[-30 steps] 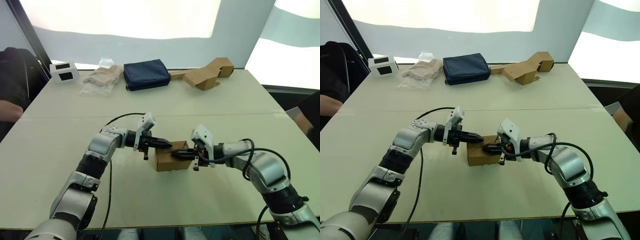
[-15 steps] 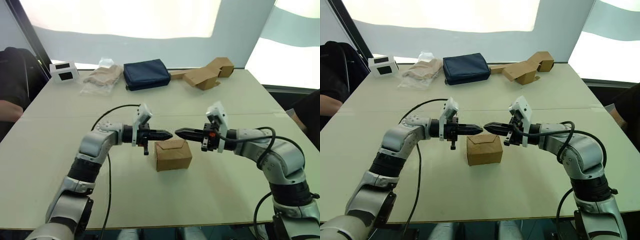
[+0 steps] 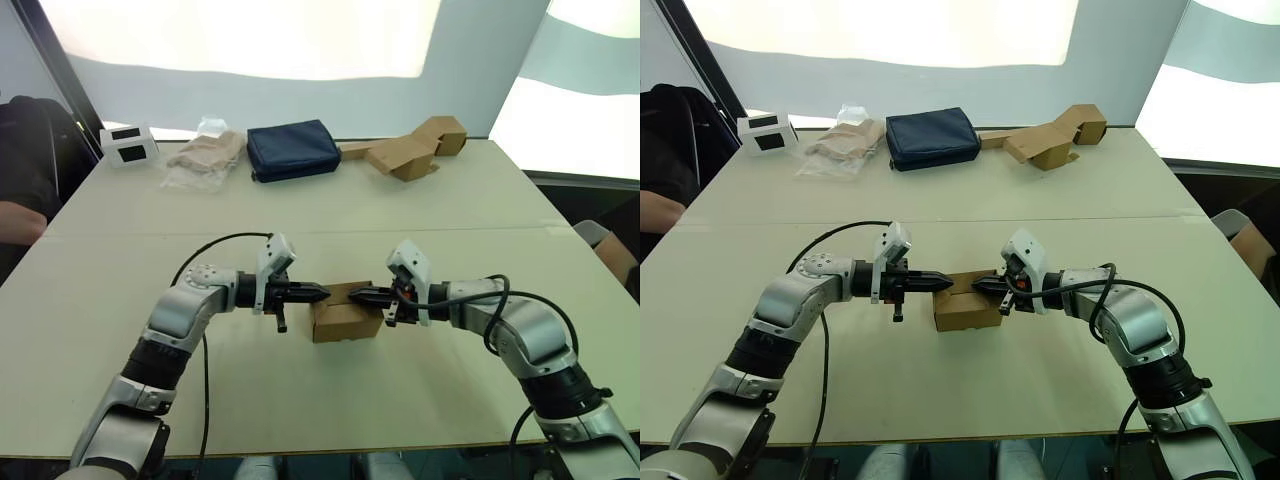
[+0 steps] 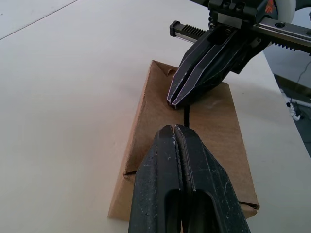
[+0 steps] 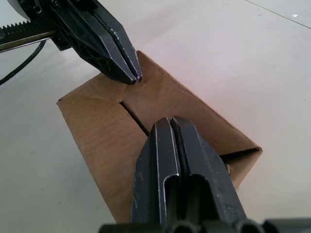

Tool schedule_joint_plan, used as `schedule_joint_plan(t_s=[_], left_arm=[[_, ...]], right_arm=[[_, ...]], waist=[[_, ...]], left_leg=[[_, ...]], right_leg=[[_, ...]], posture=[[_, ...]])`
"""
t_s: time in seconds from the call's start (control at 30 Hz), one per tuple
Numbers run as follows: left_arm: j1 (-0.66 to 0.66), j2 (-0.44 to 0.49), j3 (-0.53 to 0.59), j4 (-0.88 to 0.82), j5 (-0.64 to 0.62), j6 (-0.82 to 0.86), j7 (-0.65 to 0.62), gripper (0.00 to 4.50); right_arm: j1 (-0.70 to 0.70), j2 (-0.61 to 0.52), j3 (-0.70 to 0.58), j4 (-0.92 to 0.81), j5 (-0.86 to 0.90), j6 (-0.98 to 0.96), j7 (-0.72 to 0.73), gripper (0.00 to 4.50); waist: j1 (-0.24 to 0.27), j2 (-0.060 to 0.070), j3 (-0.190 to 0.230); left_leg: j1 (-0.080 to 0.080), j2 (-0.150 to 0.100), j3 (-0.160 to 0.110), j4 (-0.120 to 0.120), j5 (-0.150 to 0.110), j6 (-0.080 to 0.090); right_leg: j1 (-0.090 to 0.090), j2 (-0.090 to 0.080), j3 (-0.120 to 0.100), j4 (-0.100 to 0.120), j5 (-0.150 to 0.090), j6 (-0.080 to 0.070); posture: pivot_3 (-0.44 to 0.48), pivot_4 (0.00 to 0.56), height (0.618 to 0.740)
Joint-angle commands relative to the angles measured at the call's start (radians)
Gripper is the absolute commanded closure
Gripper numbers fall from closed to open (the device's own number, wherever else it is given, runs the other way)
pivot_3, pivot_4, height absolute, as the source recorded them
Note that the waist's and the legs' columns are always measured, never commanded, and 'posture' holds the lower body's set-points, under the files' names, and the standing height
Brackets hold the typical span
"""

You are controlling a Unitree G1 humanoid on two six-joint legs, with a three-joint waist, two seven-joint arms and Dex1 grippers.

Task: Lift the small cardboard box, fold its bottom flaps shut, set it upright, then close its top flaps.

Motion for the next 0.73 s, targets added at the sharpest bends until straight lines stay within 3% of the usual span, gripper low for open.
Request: schedule_joint_plan(t_s=[0.03, 0.27, 0.47, 0.73], left_arm=[[-0.003, 0.007, 0.054, -0.050, -0.019, -0.012, 0.038, 4.48], [0.044, 0.066, 0.179, -0.231, -0.109, 0.043, 0.095, 4.48], [0.190, 0.245, 0.301, -0.417, -0.213, 0.107, 0.038, 4.48], [0.364, 0.434, 0.493, -0.530, -0.348, 0.252, 0.056, 4.48]], right_arm=[[-0.010, -0.002, -0.082, -0.046, 0.060, 0.025, 0.008, 4.50], [-0.026, -0.082, -0.216, -0.167, 0.194, 0.118, 0.045, 4.50], [0.090, -0.248, -0.336, -0.268, 0.279, 0.184, 0.111, 4.50], [0.274, -0.374, -0.536, -0.386, 0.384, 0.244, 0.121, 4.50]], waist=[[0.000, 0.000, 0.000], [-0.002, 0.000, 0.001], [0.000, 0.000, 0.001], [0.000, 0.000, 0.001]], left_leg=[[0.000, 0.000, 0.000, 0.000, 0.000, 0.000], [-0.002, 0.000, 0.000, 0.000, 0.000, 0.000], [-0.002, 0.002, -0.001, -0.002, 0.000, 0.000], [0.000, 0.002, 0.002, 0.000, 0.000, 0.000]], right_leg=[[0.000, 0.000, 0.000, 0.000, 0.000, 0.000], [-0.002, -0.001, 0.000, 0.000, 0.000, 0.000], [-0.002, -0.001, -0.001, 0.000, 0.000, 0.000], [0.000, -0.004, 0.000, -0.002, -0.002, -0.004]], posture=[[0.000, 0.150, 0.740], [0.000, 0.150, 0.740], [0.000, 0.150, 0.740], [0.000, 0.150, 0.740]])
